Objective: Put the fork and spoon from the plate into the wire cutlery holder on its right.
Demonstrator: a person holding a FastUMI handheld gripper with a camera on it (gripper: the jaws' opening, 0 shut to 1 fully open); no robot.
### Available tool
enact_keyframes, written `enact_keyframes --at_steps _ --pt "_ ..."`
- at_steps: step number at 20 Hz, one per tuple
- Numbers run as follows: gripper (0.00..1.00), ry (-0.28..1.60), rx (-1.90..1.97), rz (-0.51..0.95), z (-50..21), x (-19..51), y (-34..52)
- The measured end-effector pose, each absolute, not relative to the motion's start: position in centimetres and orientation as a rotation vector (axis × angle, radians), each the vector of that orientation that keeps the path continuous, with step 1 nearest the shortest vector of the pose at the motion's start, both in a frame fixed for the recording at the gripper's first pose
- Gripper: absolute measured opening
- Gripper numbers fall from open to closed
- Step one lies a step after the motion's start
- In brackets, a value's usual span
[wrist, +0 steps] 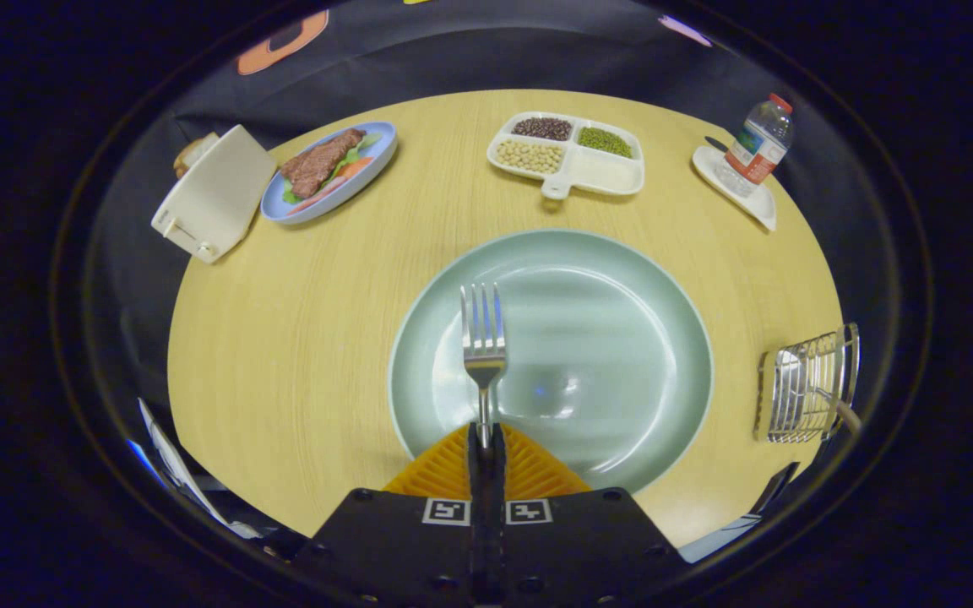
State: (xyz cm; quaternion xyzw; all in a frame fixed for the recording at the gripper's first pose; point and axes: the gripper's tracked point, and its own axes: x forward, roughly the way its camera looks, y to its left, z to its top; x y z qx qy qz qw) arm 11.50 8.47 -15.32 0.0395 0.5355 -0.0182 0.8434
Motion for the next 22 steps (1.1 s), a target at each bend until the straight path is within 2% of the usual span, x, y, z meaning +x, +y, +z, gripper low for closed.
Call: enact_keyframes --at_steps 8,22 --pt "0.00 1.063 0.108 -0.045 -9.7 8.8 3.5" --pt "0.01 0.967 0.173 -0.165 -3.5 2.3 -12.0"
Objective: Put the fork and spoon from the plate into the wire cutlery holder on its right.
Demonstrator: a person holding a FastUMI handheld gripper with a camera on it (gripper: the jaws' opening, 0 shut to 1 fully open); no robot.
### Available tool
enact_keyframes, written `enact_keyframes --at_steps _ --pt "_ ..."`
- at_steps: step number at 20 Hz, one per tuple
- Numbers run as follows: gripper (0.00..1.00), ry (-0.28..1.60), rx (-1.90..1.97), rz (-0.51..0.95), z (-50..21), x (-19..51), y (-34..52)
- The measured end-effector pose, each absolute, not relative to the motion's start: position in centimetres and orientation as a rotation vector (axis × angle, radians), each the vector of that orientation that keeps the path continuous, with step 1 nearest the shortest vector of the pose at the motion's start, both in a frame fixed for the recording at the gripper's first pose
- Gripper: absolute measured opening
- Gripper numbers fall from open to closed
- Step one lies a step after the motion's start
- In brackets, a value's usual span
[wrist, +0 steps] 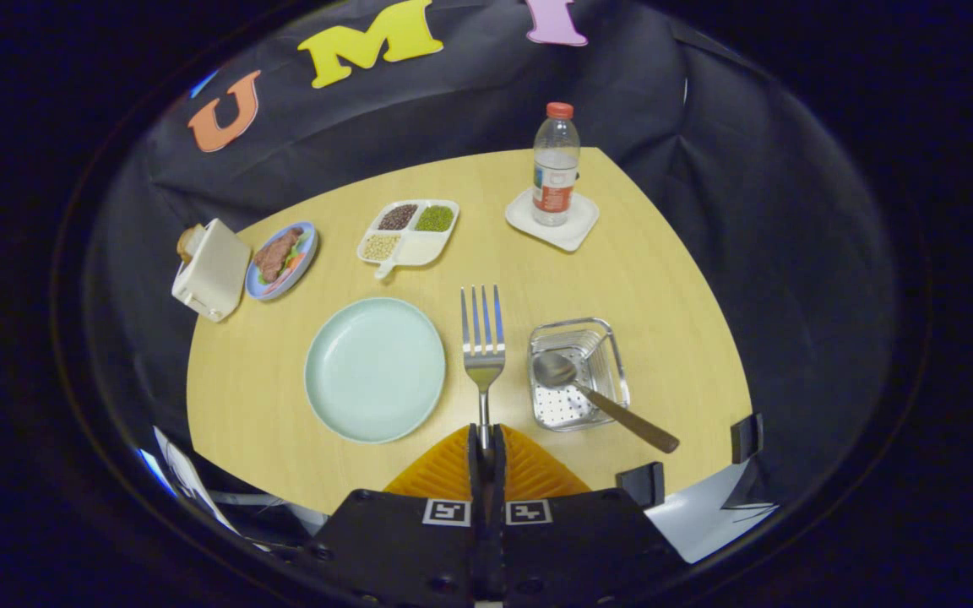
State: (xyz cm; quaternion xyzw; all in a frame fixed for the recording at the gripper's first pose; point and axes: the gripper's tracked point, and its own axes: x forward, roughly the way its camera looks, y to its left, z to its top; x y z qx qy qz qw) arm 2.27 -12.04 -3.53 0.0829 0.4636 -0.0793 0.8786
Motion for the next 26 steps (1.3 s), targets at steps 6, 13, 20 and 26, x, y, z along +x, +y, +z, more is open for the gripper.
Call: enact_keyframes --at_steps 6,13,20,26 --pt "0.00 0.986 0.184 -0.174 -4.7 1.5 -15.1" --pt "0.01 0.983 0.155 -0.181 -5.6 1.4 -16.3" --pt "0.01 0.978 0.121 -0.222 -5.8 1.8 -17.1" --pt "0.02 0.989 0.133 -0.218 -6.0 1.6 -17.1"
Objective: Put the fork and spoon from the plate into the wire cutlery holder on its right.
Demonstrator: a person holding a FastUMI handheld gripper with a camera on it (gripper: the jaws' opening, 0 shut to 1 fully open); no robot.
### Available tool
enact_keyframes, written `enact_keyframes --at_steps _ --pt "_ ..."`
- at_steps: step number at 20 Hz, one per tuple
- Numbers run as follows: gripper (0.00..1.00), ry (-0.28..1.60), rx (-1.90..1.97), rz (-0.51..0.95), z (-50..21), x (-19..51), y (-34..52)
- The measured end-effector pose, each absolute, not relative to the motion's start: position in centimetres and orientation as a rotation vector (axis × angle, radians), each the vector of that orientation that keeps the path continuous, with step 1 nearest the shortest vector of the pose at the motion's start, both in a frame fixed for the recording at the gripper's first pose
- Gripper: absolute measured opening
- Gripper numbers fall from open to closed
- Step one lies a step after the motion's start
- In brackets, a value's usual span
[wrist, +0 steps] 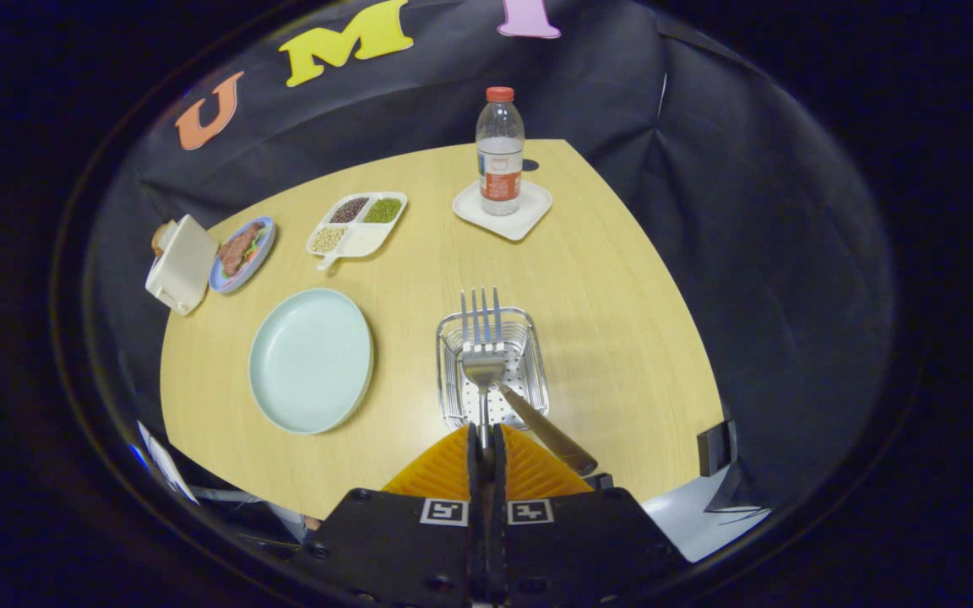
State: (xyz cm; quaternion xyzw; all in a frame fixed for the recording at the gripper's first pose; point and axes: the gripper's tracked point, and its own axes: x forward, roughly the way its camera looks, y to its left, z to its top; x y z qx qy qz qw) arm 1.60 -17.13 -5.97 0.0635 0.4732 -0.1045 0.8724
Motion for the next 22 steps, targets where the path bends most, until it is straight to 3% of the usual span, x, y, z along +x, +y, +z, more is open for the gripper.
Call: enact_keyframes --at_steps 8,9,14,19,21,22 --pt "0.02 1.003 0.140 -0.192 -6.1 1.3 -16.2" --pt "0.07 1.002 0.142 -0.192 -5.9 1.1 -16.3" --pt "0.11 0.955 0.142 -0.189 -4.7 1.5 -16.1" --pt "0.56 0.887 0.106 -0.179 -3.9 2.0 -15.5" --pt "0.71 0.860 0.098 -0.176 -3.7 2.3 -15.1" --pt "0.74 0.847 0.097 -0.171 -3.5 2.5 -14.8"
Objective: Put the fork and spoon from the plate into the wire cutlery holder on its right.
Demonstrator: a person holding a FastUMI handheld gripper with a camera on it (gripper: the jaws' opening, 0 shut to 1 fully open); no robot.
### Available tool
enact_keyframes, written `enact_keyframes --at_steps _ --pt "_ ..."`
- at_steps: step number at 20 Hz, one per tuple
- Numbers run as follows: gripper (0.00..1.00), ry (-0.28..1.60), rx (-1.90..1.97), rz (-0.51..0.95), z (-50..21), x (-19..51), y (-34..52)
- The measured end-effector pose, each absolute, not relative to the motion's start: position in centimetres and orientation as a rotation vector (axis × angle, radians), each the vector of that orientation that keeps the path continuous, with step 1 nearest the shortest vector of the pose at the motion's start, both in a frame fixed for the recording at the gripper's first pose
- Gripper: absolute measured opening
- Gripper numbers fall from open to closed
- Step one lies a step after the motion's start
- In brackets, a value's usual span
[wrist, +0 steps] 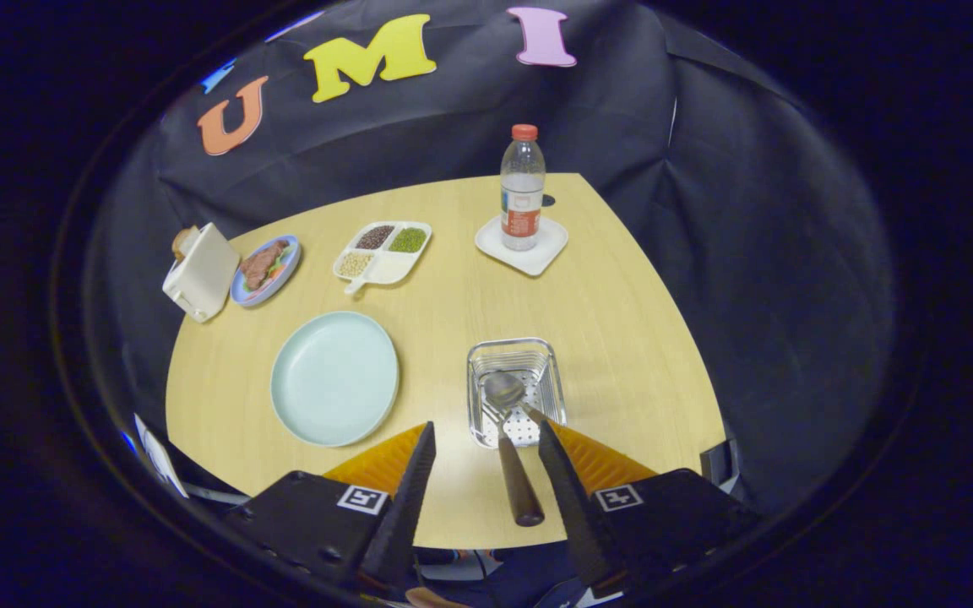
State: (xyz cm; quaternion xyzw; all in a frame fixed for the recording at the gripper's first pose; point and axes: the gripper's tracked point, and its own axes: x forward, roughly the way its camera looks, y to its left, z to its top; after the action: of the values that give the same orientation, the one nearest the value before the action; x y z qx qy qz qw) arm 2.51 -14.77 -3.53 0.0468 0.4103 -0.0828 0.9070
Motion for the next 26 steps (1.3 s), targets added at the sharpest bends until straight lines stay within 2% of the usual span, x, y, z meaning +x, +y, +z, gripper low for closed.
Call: enact_keyframes --at_steps 5,9,14,18,26 --pt "0.91 0.783 0.100 -0.160 -2.9 3.4 -12.8" --pt "0.96 0.634 0.096 -0.150 -0.9 4.6 -10.6" --pt "0.97 0.503 0.071 -0.156 0.9 3.6 -6.9" --pt "0.97 0.338 0.015 -0.132 3.7 1.1 -2.7" --pt "0.96 -0.020 -0.053 -0.174 8.4 -4.9 2.2"
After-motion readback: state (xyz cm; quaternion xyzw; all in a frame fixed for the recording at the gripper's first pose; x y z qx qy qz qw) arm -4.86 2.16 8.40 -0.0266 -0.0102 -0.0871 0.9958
